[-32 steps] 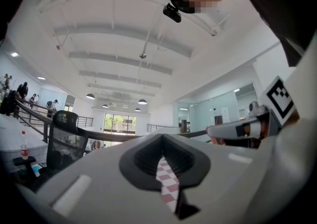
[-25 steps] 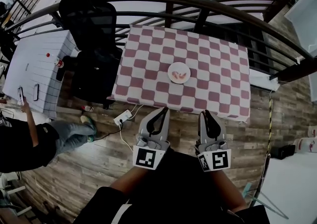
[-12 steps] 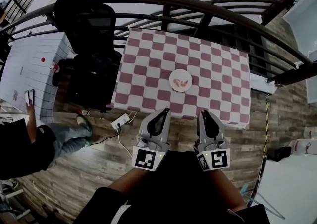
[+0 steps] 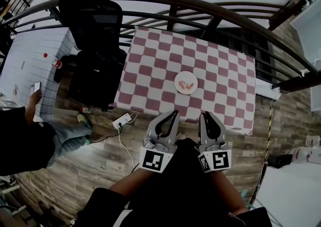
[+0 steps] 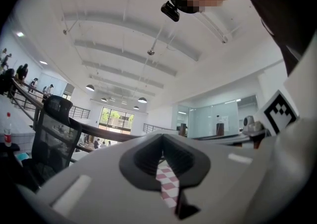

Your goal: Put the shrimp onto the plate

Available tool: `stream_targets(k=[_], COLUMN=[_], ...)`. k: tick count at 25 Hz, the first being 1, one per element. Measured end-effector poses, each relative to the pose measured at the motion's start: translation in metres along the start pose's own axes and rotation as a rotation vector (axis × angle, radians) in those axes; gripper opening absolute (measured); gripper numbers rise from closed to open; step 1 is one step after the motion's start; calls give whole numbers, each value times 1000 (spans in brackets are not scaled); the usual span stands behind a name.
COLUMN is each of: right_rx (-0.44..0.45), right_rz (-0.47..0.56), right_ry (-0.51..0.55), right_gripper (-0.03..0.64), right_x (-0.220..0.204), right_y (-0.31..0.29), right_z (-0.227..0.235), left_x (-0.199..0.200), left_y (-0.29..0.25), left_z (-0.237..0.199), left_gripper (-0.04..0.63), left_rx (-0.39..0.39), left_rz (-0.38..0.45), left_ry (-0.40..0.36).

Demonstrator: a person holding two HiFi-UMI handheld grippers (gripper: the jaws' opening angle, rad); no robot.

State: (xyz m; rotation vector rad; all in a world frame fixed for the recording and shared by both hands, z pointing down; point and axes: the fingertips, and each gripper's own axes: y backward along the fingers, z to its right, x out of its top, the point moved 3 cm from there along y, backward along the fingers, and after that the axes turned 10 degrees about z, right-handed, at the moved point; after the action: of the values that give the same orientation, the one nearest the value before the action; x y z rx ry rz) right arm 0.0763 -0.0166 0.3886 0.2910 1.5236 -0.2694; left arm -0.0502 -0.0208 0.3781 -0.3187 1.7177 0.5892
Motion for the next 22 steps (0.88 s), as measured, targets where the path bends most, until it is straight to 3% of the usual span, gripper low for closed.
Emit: stream_targets(k=[7,15,22], right_rx=[5,73,144], right_rz=[-90,-185,-218], right_ry=[-34,-52,-12], right_gripper=[43,43,43], right_x=[-32,-70,-107], right_y=[-22,-76,-128], right_z=[29,67,100], left_x=[-20,-55,-81], left_y=[-12,-49,-96], left_z=[8,-1,-15], left_gripper=[8,8,8], left_rx=[-9,44,53], left_rz=[-29,-78,-117], left_ry=[-46,-16,-130])
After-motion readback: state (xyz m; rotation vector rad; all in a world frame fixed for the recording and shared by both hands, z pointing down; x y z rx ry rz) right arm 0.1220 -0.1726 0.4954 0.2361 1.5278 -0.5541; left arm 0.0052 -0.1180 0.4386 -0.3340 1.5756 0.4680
